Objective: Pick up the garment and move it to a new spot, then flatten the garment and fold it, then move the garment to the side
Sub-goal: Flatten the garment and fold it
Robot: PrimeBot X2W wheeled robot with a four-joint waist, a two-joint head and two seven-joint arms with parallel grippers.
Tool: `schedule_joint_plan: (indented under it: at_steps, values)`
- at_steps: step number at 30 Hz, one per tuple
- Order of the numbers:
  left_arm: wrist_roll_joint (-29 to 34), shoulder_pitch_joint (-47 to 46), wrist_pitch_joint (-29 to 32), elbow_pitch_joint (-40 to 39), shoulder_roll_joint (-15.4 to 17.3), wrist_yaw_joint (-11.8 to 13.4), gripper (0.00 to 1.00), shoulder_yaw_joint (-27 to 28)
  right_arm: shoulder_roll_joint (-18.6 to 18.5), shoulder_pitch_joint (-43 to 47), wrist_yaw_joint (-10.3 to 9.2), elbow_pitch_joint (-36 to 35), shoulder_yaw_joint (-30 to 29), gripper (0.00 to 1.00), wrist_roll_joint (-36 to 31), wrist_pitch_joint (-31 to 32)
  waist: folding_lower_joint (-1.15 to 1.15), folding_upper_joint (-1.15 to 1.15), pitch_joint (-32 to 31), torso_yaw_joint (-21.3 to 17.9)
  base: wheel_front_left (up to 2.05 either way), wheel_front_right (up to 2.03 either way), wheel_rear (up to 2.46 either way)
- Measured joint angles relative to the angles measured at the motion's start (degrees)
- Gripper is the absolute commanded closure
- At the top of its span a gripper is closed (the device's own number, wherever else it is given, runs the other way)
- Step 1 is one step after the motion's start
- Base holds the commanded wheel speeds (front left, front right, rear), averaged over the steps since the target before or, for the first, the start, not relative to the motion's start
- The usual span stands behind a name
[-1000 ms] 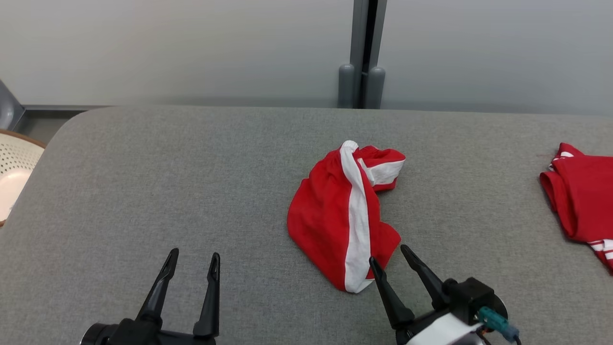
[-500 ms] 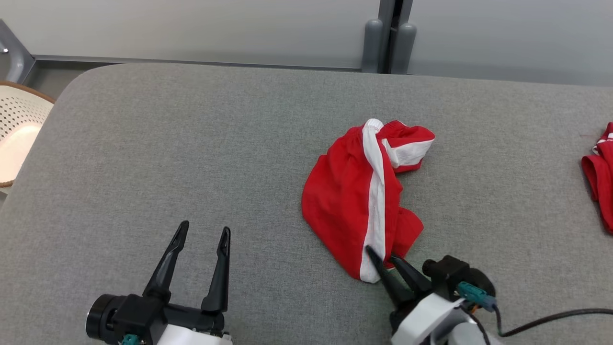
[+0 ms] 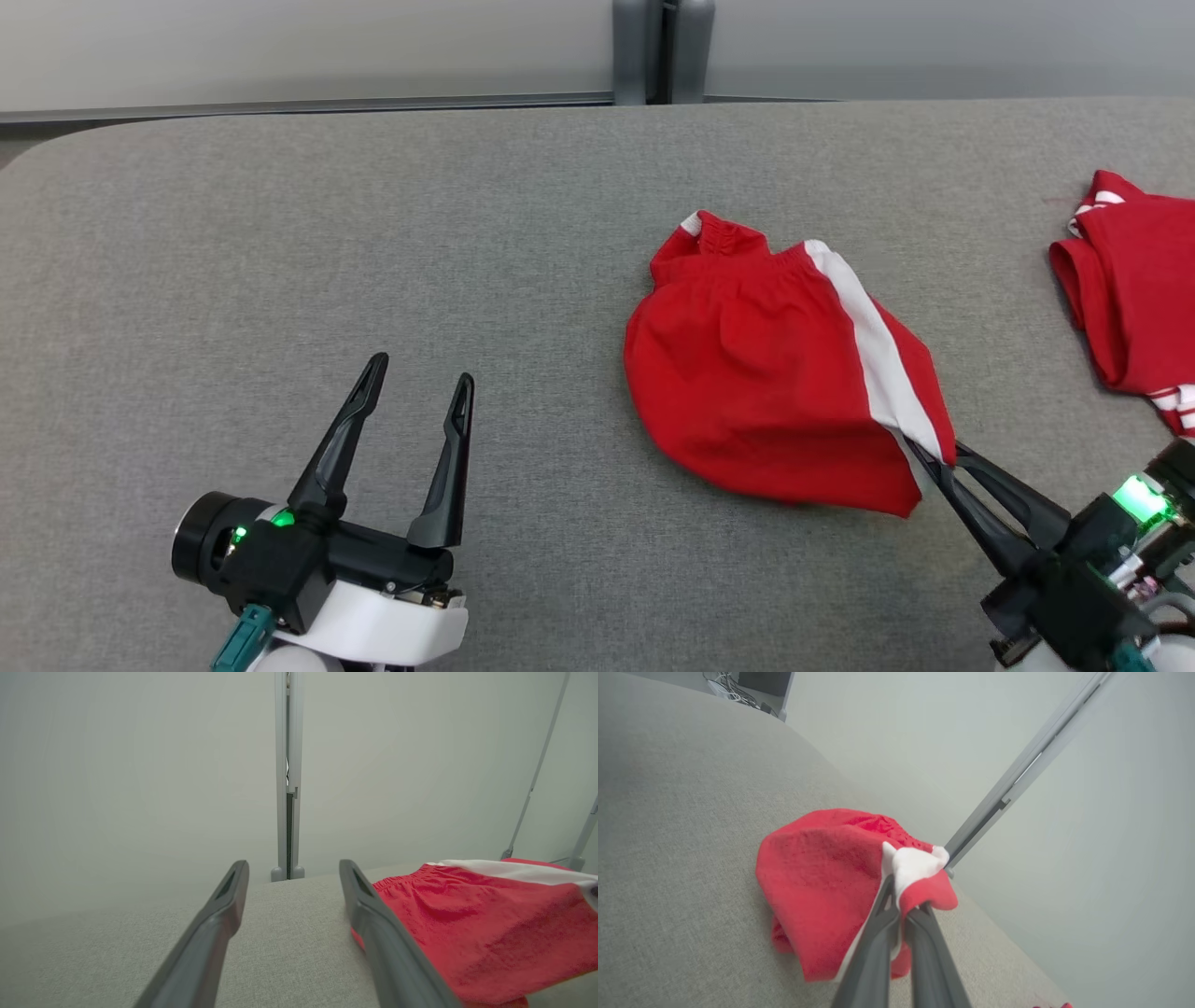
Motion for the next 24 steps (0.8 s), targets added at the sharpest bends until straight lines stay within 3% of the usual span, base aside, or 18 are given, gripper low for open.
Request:
schedule_joint_plan:
  at_steps: [3, 7, 9, 10, 11, 16, 20, 22, 24]
  values:
    - [0.0, -0.6, 0.0, -0.2, 0.0, -0.3, 0.00, -0.4, -4.7, 4.1, 0.02, -6.2, 2.9, 1.00, -2.6, 0.0, 0.00, 0.00, 0.5, -1.5, 0.00, 0.00, 0.00]
    - [0.5, -1.6, 0.0, 0.2, 0.0, -1.0, 0.00, -2.2, -9.2, 8.8, 0.01, -2.1, 4.7, 1.00, 1.8, 0.0, 0.00, 0.00, 1.4, -2.9, 0.00, 0.00, 0.00]
    - [0.6, -2.2, 0.0, 0.4, 0.0, -1.3, 0.00, -2.7, -9.3, 9.0, 0.01, -1.7, 4.0, 1.00, 2.8, 0.0, 0.00, 0.00, 1.6, -3.1, 0.00, 0.00, 0.00]
    - [0.6, -3.0, 0.0, 0.5, 0.0, -1.5, 0.00, -3.4, -9.1, 9.0, 0.00, -1.8, 3.1, 0.62, 4.0, 0.0, 0.00, 0.00, 1.8, -3.2, 0.00, 0.00, 0.00]
    - [0.6, -3.9, 0.0, 0.6, 0.0, -1.6, 0.00, -4.3, -9.1, 8.7, 0.01, -2.1, 2.5, 0.00, 4.3, 0.0, 0.00, 0.00, 1.9, -3.4, 0.00, 0.00, 0.00]
    - [1.0, -11.9, 0.0, 2.9, 0.1, -2.3, 0.00, -11.8, -9.2, 9.6, 0.01, -4.9, -1.5, 0.00, 6.2, 0.0, 0.00, 0.00, 2.1, -4.2, 0.00, 0.00, 0.00]
    - [-0.6, -22.6, 0.0, 8.9, 1.1, -2.4, 0.00, -22.4, -8.5, 10.9, 0.00, -7.1, -8.7, 0.00, 7.1, 0.0, 0.00, 0.00, 1.9, -5.5, 0.00, 0.00, 0.00]
    - [-3.4, -28.3, 4.0, 13.7, 1.5, -2.4, 0.00, -28.0, -7.5, 11.6, 0.00, -8.1, -11.4, 0.00, 7.1, 0.0, 0.00, 0.00, 1.9, -6.5, 0.00, 0.00, 0.00]
    - [-5.3, -35.3, 12.8, 18.9, 1.9, -2.4, 0.00, -34.2, -6.2, 11.9, 0.00, -9.1, -12.3, 0.00, 7.0, 0.0, 0.00, 0.00, 2.1, -7.6, 0.00, 0.00, 0.00]
